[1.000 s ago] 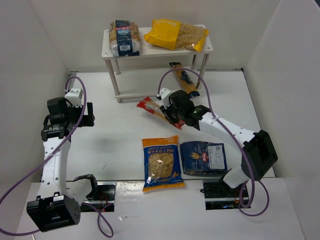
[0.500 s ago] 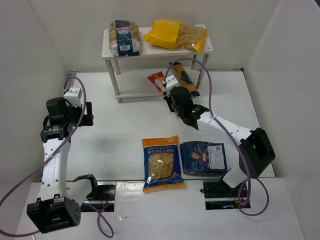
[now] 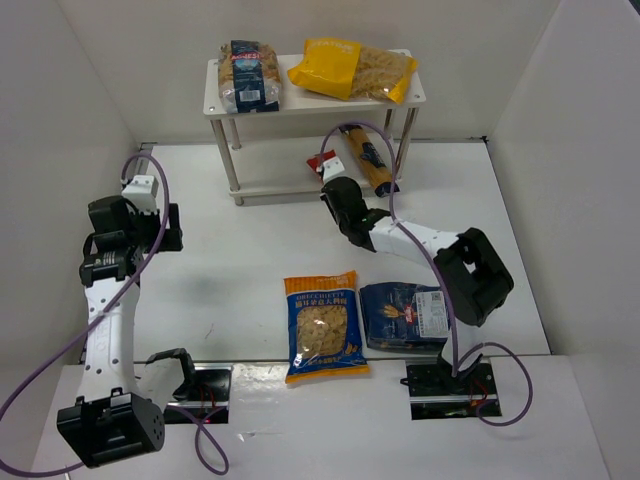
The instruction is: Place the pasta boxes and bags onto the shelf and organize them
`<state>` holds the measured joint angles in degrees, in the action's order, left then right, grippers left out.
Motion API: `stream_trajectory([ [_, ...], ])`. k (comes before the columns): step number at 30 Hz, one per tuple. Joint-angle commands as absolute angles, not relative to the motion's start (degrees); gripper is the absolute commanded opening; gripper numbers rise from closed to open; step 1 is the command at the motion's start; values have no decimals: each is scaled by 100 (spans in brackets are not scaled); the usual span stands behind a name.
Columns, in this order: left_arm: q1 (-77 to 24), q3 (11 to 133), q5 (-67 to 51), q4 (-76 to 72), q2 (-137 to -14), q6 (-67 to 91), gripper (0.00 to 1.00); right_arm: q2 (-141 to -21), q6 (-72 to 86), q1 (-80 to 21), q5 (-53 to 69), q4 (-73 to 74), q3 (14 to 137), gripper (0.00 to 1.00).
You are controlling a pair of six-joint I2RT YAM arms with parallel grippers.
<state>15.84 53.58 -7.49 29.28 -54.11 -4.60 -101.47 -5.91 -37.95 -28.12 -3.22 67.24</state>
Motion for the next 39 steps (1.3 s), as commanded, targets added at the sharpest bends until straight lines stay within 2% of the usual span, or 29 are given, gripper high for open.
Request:
stream_trajectory([
  [1, 1617, 5291, -721, 2777, -5379, -580, 100, -10071, -729, -3639, -3357, -1863, 7470, 0],
  [28, 1617, 5291, -668, 2777, -5432, -580, 100, -11505, -1168, -3243, -3524, -1916, 8815, 0],
  [39, 1617, 5291, -721, 2777, -5432, -580, 100, -11944, -1169, -3243, -3577, -1397, 9466, 0],
])
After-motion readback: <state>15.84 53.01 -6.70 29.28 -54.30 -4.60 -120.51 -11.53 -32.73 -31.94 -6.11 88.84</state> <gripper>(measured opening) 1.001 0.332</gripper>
